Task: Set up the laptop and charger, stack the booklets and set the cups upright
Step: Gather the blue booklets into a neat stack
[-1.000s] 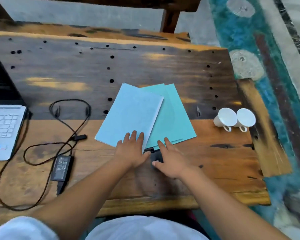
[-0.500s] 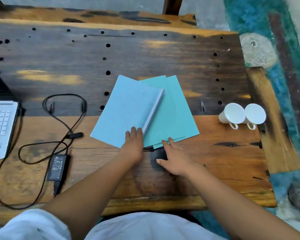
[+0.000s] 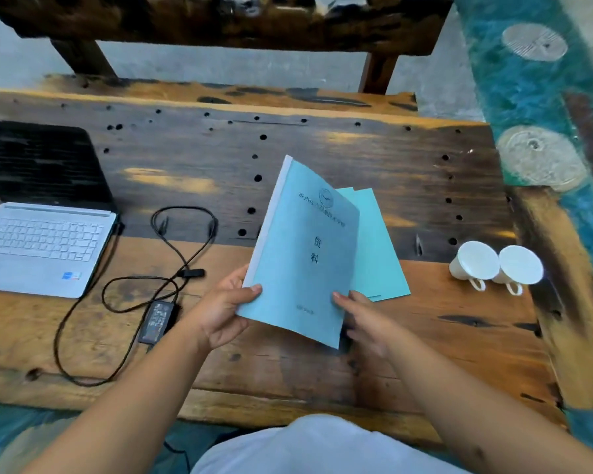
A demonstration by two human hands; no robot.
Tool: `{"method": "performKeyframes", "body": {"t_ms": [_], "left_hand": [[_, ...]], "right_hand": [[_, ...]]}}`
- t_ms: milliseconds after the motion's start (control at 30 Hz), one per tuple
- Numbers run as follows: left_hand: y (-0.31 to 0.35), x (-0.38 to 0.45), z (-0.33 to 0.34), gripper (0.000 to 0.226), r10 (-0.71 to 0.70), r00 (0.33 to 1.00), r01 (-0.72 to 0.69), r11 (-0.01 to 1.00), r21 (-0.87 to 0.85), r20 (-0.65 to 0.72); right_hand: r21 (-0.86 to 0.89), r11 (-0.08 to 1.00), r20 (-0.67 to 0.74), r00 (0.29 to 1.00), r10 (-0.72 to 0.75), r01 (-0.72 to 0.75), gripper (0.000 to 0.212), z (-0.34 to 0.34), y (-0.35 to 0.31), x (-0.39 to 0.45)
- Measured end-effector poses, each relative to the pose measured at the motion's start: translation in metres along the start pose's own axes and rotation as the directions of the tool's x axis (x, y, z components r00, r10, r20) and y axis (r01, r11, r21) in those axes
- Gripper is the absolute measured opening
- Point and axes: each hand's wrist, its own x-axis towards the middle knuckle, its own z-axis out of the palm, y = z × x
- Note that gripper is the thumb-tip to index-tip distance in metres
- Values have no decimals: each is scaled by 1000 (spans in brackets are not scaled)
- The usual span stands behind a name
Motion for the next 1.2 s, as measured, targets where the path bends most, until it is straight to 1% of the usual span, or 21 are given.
{"method": "performKeyframes", "body": {"t_ms": [67, 100, 167, 233, 300, 333, 367, 467, 533, 600, 633, 667, 700, 733, 800, 867, 933, 1033, 1100, 1133, 1200], "left_hand": [[-17, -12, -8, 48, -12, 999, 9, 998, -60, -42], [-24, -17, -11, 48, -16, 998, 11, 997, -73, -66], [-36, -24, -20, 46, -17, 993, 11, 999, -50, -117], [-48, -28, -28, 44, -9, 979, 27, 996, 87, -202], [-64, -30, -37, 43, 9, 945, 83, 960, 266, -326], [-73, -31, -40, 43, 17, 926, 107, 945, 308, -377], [-82, -32, -44, 44, 22, 909, 124, 939, 320, -416], [-100, -36, -54, 43, 14, 871, 145, 948, 284, -491], [-106, -39, -63, 40, -18, 855, 147, 967, 208, -518], [-107, -42, -72, 38, -69, 844, 162, 978, 129, -531], [-106, -43, -76, 37, -89, 836, 187, 974, 129, -542], [-104, -43, -81, 36, -100, 821, 232, 958, 169, -562], [-101, -42, -87, 34, -98, 805, 286, 928, 239, -585], [-98, -41, -92, 31, -78, 794, 333, 885, 324, -603], [-93, -40, -101, 23, 22, 779, 388, 768, 509, -627], [-89, -39, -108, 27, 176, 772, 427, 569, 703, -611], [-85, -37, -110, 44, 269, 815, 418, 342, 842, -514], [-85, -27, -102, 66, 280, 906, 334, -8, 943, -318], [-88, -15, -95, 74, 231, 947, 272, -210, 939, -222], [-90, -7, -91, 79, 196, 961, 245, -279, 929, -195], [-93, 8, -86, 92, 127, 977, 205, -373, 905, -169]], "right_hand": [[218, 976, 149, 989, -22, -11, 48, 1, 3, -9], [266, 964, 178, 983, -41, -8, 44, 2, 5, -14], [271, 961, 165, 982, -96, 49, 38, 5, 10, -23], [166, 975, 134, 977, -167, 144, 35, 8, 14, -28], [-48, 980, 90, 978, -190, 194, 31, 17, 19, -29], [-130, 973, 54, 981, -187, 193, 30, 23, 23, -27], [-165, 968, 17, 982, -187, 187, 28, 28, 28, -24], [-184, 971, -75, 983, -169, 153, 28, 42, 41, -16], [-193, 977, -85, 991, -108, 90, 24, 47, 47, -12], [-222, 974, -79, 995, -55, 36, 16, 50, 53, -8], [-279, 960, -111, 992, -60, 27, 8, 49, 55, -6], [-366, 931, -184, 979, -86, 13, 4, 48, 55, -6], [-454, 891, -279, 952, -128, -13, 7, 45, 55, -5], [-505, 862, -362, 918, -163, -46, 9, 41, 55, -4], [-494, 866, -432, 885, -172, -73, 18, 32, 53, -4], [-454, 887, -447, 882, -149, -80, 26, 24, 49, -2], [-453, 887, -460, 876, -145, -91, 28, 17, 43, 1], [-497, 862, -466, 868, -169, -99, 32, 3, 31, 10], [-560, 820, -466, 864, -189, -122, 44, -6, 23, 19], [-595, 791, -467, 862, -198, -141, 51, -10, 18, 23], [-669, 723, -461, 859, -222, -172, 59, -16, 7, 33]]}}
